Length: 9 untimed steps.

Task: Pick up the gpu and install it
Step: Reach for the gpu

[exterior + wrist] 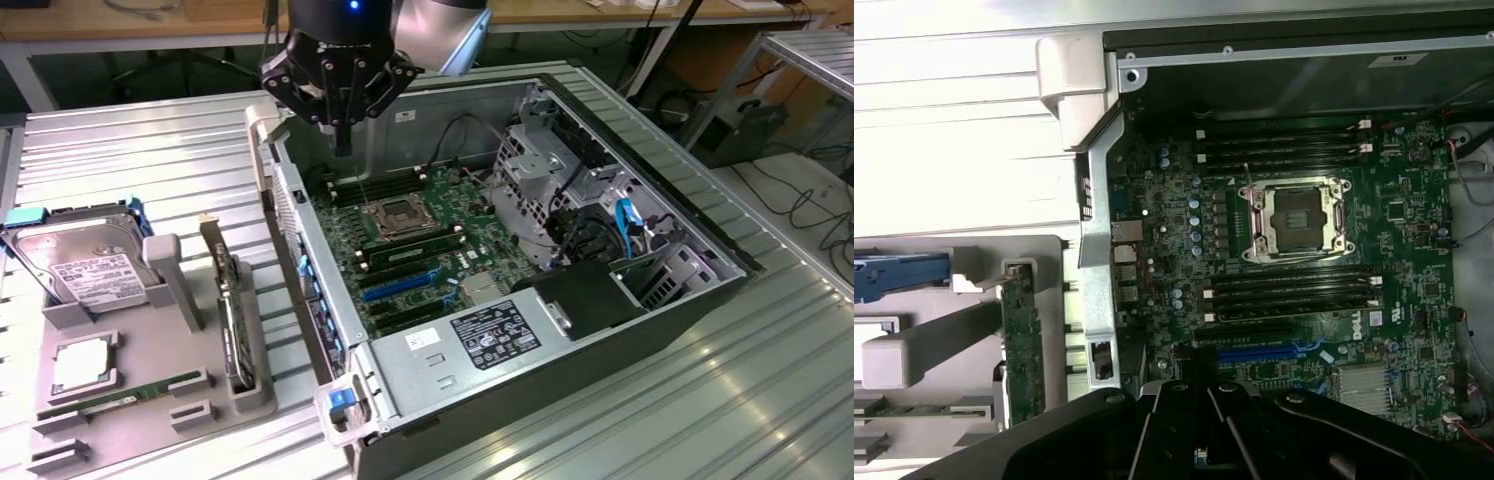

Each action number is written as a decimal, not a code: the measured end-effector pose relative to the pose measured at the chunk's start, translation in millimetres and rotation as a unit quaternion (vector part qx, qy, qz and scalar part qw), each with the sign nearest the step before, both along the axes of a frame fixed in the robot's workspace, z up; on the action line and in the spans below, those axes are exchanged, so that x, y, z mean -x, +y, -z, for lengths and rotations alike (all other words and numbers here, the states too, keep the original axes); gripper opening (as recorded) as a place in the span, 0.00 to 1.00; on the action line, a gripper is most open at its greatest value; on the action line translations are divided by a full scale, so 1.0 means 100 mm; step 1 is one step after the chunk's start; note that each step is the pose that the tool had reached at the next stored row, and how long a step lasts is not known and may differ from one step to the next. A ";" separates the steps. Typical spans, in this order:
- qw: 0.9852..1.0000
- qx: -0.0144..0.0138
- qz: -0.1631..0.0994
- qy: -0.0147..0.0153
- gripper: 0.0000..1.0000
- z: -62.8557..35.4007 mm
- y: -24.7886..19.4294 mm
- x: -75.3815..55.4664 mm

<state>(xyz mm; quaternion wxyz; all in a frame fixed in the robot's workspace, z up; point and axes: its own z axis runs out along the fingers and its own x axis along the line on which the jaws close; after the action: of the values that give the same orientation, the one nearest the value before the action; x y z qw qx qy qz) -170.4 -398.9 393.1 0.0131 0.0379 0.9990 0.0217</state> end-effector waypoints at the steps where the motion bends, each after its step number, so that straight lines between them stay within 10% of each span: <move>1: 1.000 0.000 0.000 0.000 0.11 0.000 0.000 0.00; 9: 1.000 0.000 0.000 0.000 0.11 0.000 0.000 0.02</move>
<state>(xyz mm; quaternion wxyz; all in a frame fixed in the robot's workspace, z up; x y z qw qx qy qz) -172.3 -398.9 393.1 0.0131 0.0378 0.9990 0.0217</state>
